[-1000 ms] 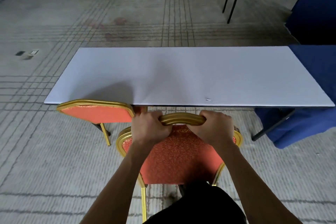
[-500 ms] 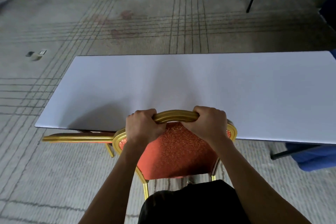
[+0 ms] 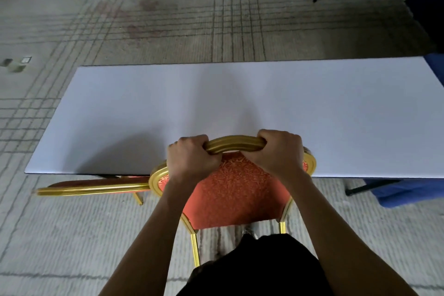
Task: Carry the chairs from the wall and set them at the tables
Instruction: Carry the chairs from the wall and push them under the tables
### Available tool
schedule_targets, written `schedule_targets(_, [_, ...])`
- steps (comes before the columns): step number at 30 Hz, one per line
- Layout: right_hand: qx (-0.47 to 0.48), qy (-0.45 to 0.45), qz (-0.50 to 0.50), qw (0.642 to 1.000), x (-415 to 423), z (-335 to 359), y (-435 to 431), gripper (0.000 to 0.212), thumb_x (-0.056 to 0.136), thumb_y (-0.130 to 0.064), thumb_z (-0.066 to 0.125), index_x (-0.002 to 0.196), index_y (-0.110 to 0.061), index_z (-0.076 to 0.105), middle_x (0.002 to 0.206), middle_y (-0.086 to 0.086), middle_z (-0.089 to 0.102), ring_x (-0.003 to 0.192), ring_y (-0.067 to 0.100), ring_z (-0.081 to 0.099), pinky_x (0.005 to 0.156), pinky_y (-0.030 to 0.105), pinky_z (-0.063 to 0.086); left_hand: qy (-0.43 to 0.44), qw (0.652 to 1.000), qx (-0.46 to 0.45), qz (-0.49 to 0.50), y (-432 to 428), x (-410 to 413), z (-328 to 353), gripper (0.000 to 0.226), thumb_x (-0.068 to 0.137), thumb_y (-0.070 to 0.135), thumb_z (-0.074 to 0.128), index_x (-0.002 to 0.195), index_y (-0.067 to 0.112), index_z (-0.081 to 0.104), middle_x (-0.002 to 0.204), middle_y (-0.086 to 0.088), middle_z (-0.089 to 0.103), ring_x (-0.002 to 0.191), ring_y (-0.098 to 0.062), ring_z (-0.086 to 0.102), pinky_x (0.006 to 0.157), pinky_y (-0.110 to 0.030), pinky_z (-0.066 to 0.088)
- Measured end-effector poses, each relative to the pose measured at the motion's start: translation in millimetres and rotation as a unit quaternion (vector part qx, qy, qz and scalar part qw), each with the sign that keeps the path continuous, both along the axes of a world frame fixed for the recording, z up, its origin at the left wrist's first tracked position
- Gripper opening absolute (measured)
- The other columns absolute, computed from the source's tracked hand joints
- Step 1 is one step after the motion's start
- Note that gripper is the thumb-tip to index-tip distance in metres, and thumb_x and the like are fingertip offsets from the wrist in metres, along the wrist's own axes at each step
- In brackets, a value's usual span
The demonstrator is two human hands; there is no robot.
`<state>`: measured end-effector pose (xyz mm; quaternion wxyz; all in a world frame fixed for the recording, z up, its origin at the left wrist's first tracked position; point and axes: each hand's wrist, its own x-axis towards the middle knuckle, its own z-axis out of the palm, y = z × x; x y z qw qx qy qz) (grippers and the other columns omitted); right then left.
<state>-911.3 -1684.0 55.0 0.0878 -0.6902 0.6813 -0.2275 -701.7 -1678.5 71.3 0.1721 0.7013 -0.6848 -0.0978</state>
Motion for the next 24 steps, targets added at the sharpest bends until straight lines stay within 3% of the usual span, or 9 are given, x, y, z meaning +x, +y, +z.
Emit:
schedule_targets(6, [-0.047, 0.012, -0.014, 0.999, 1.4, 20.8, -7.2, 0.056, 0.068, -0.067, 0.072, 0.052, -0.024, 0.041, 0.041, -0.009, 0.040, 0.042, 0.011, 0.047, 0.052, 0.023, 0.034, 0.012, 0.997, -0.066, -0.042, -16.7, 5.4, 16.0, 0.037, 0.068, 0.045, 0.059, 0.050, 0.025, 0.033, 0.043, 0.008, 0.033, 0.045, -0.027, 0.040, 0.055, -0.030, 0.038])
schedule_targets(10, [-0.060, 0.009, -0.012, 0.998, 1.5, 18.8, -8.5, 0.057, 0.069, -0.067, 0.072, 0.051, -0.025, 0.039, 0.041, -0.010, 0.039, 0.042, 0.011, 0.047, 0.052, 0.023, 0.037, 0.012, 0.996, -0.080, -0.048, -19.5, 8.4, 12.7, 0.032, 0.068, 0.043, 0.063, 0.053, 0.022, 0.044, 0.042, 0.008, 0.033, 0.044, -0.025, 0.042, 0.054, -0.028, 0.038])
schedule_targets(14, [-0.020, 0.007, -0.011, 1.000, 5.3, 6.1, -8.5, 0.056, 0.070, -0.067, 0.072, 0.052, -0.026, 0.039, 0.042, -0.011, 0.040, 0.044, 0.007, 0.046, 0.054, 0.023, 0.032, 0.008, 0.998, -0.046, -0.042, -19.0, 11.0, -0.7, 0.032, 0.070, 0.045, 0.061, 0.056, 0.019, 0.051, 0.044, 0.007, 0.041, 0.045, -0.022, 0.045, 0.054, -0.026, 0.035])
schedule_targets(18, [0.075, 0.044, -0.001, 0.996, 15.2, -23.5, 2.9, 0.050, 0.074, -0.072, 0.065, 0.067, -0.024, 0.051, 0.055, -0.010, 0.051, 0.057, 0.011, 0.056, 0.061, 0.026, 0.038, -0.016, 0.999, 0.002, -0.032, -4.3, 12.6, -31.8, 0.036, 0.076, 0.044, 0.066, 0.059, 0.019, 0.047, 0.048, 0.009, 0.041, 0.046, -0.020, 0.044, 0.052, -0.027, 0.036])
schedule_targets(20, [0.071, 0.057, 0.003, 0.996, 22.9, -30.4, 7.2, 0.052, 0.075, -0.074, 0.062, 0.070, -0.024, 0.052, 0.056, -0.010, 0.052, 0.056, 0.008, 0.054, 0.058, 0.024, 0.039, -0.034, 0.999, -0.005, -0.024, -2.2, 19.4, -37.9, 0.034, 0.077, 0.044, 0.064, 0.062, 0.020, 0.045, 0.051, 0.009, 0.042, 0.048, -0.020, 0.045, 0.053, -0.027, 0.031])
schedule_targets(24, [0.062, 0.050, -0.006, 0.997, 22.5, -27.1, 12.9, 0.050, 0.076, -0.073, 0.062, 0.071, -0.025, 0.051, 0.057, -0.011, 0.053, 0.055, 0.006, 0.053, 0.054, 0.022, 0.036, -0.048, 0.996, 0.041, -0.056, -5.0, 22.6, -38.1, 0.032, 0.089, 0.049, 0.058, 0.074, 0.022, 0.053, 0.063, 0.008, 0.053, 0.060, -0.017, 0.055, 0.061, -0.030, 0.038])
